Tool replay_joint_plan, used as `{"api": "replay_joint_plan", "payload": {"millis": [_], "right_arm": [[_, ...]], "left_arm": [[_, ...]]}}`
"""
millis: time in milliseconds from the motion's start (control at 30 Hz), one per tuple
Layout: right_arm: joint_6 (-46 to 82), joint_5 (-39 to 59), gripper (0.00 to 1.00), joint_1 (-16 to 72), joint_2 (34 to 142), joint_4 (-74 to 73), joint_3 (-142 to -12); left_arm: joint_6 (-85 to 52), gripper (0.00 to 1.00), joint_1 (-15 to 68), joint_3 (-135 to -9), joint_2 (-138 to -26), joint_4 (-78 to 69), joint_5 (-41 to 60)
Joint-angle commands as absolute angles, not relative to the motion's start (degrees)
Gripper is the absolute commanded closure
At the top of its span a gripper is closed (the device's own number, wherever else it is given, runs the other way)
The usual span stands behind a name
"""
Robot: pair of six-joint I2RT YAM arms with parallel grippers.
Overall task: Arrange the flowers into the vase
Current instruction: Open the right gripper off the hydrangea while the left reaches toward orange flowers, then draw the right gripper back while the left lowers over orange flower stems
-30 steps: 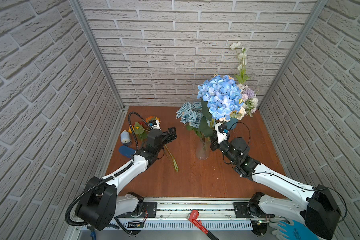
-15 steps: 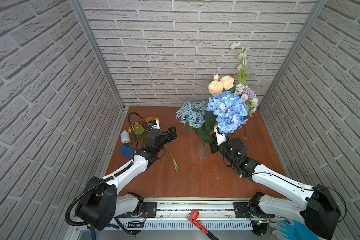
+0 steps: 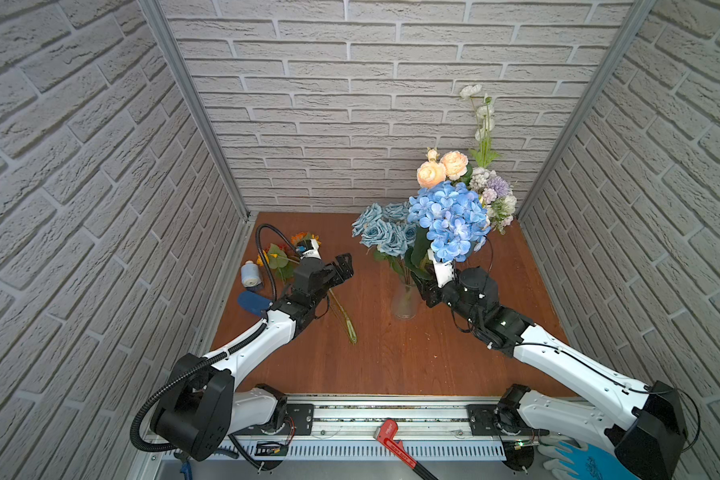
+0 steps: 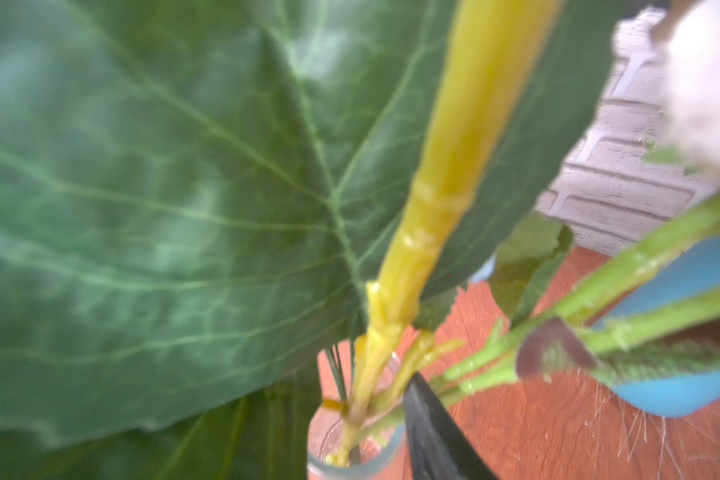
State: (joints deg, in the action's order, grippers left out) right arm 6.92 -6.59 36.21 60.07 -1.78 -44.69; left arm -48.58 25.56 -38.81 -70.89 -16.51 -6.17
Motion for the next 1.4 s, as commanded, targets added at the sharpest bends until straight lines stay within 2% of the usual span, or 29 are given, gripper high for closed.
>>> {"api": "replay_joint_plan", "payload": {"millis": [0, 233, 500, 767, 967, 1133, 1367], "right_arm": [[8.5, -6.0, 0.46, 36.0, 58.0, 5.5, -47.2], [9.6, -3.4, 0.35, 36.1, 54.6, 17.7, -50.6], [10.0, 6.3, 0.34, 36.4, 53.1, 24.7, -51.8], [9.7, 6.9, 0.34, 39.9, 53.2, 21.1, -50.4], [8.9, 6.9, 0.34, 43.2, 57.5, 17.1, -52.2], [8.6, 7.3, 0.34, 44.7, 62.9, 12.7, -53.8], [8.6, 7.9, 0.35, 45.5, 67.7, 8.3, -55.1]], "left_arm": [[-48.0, 0.02, 24.9, -39.6, -70.2, -17.8, -7.1], [-46.8, 0.02, 22.2, -40.3, -68.5, -14.4, -8.8], [-46.1, 0.02, 15.1, -39.5, -66.1, -11.2, -9.0], [-45.5, 0.02, 10.6, -37.6, -64.9, -6.3, -9.4], [-46.4, 0.02, 8.8, -35.8, -64.9, -3.0, -10.0], [-46.8, 0.03, 8.6, -35.5, -65.2, 2.0, -15.8], [-44.4, 0.13, 5.7, -33.8, -68.7, 2.0, -20.5]]}}
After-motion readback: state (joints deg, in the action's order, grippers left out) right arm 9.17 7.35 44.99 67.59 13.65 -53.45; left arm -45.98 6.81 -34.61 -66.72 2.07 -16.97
